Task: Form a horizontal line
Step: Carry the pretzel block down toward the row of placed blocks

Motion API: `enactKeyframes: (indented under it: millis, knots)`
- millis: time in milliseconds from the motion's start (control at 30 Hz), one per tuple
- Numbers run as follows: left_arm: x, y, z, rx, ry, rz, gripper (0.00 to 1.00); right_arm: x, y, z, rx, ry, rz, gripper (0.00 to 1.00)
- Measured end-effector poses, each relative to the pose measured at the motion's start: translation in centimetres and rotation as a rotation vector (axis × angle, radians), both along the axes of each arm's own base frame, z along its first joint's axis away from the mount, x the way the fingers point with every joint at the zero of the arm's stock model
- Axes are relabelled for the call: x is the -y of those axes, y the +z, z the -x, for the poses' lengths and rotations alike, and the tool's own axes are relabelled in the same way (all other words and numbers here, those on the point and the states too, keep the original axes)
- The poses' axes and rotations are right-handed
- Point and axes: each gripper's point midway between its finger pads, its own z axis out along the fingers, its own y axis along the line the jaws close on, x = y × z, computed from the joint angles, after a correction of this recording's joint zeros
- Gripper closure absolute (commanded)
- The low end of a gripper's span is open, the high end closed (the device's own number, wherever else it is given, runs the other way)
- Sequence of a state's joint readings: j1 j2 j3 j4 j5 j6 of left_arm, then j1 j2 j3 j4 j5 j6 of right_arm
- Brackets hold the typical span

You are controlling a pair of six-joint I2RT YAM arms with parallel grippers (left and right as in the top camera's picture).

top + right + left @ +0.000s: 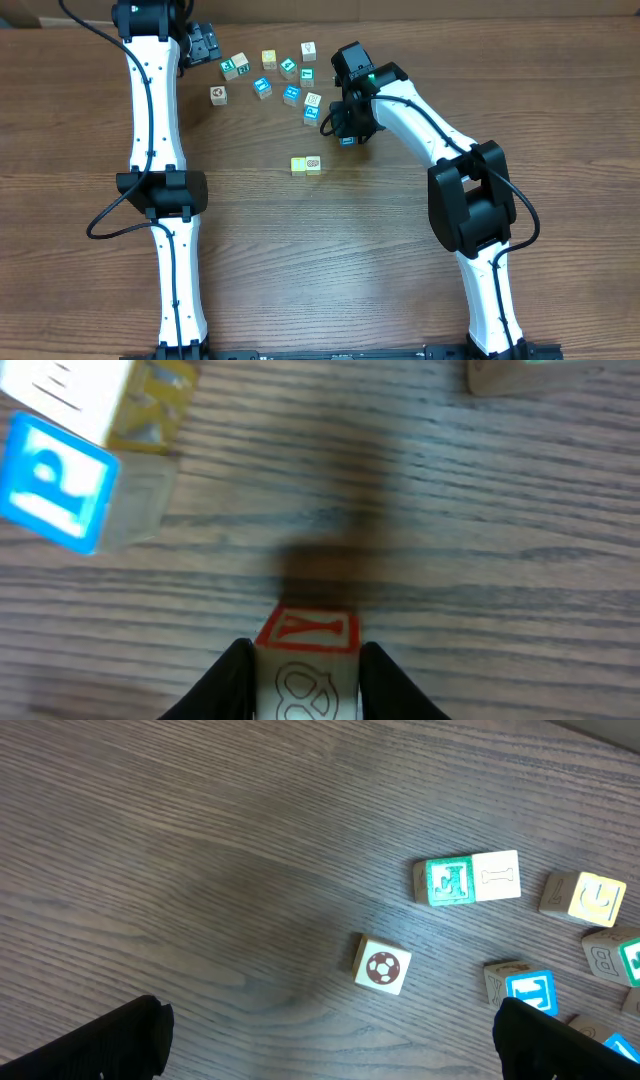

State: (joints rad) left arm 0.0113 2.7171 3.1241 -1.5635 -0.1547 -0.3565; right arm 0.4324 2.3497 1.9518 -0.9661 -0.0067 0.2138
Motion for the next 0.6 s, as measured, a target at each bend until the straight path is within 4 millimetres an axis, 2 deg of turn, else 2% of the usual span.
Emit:
enactKeyframes:
  millis: [133,267,333,400,433,467,533,600]
  knots:
    - [0.0,0.0,0.0,0.0,0.0,0.0,0.0,0.4,-0.4,0.3,-0.009,-0.012,0.018,0.4]
    - [0.0,0.0,0.0,0.0,0.0,0.0,0.0,0.7,-0.4,0.3,-0.01,-0.004,0.033,0.35]
    - [0.0,0.0,0.0,0.0,0.0,0.0,0.0,1.2,0.0,0.8,-0.036,-0.009,0.053,0.27]
    - [0.0,0.0,0.0,0.001,0.0,0.0,0.0,1.6,2.3,0.6,-0.04,-0.028,0.06,0.22]
    - [0.0,0.0,0.0,0.0,0.0,0.0,0.0,1.6,2.8,0.3,-0.032,-0.032,0.056,0.21]
    - [0.0,0.0,0.0,0.0,0.0,0.0,0.0,1.7,4.6,-0.1,-0.021,-0.037,0.051,0.16]
    - [0.0,0.0,0.0,0.0,0.0,0.0,0.0,1.9,7.8,-0.9,0.02,-0.053,0.033,0.13]
    - [0.0,0.0,0.0,0.0,0.0,0.0,0.0,2.3,9.5,-1.0,0.034,-0.065,0.027,0.11]
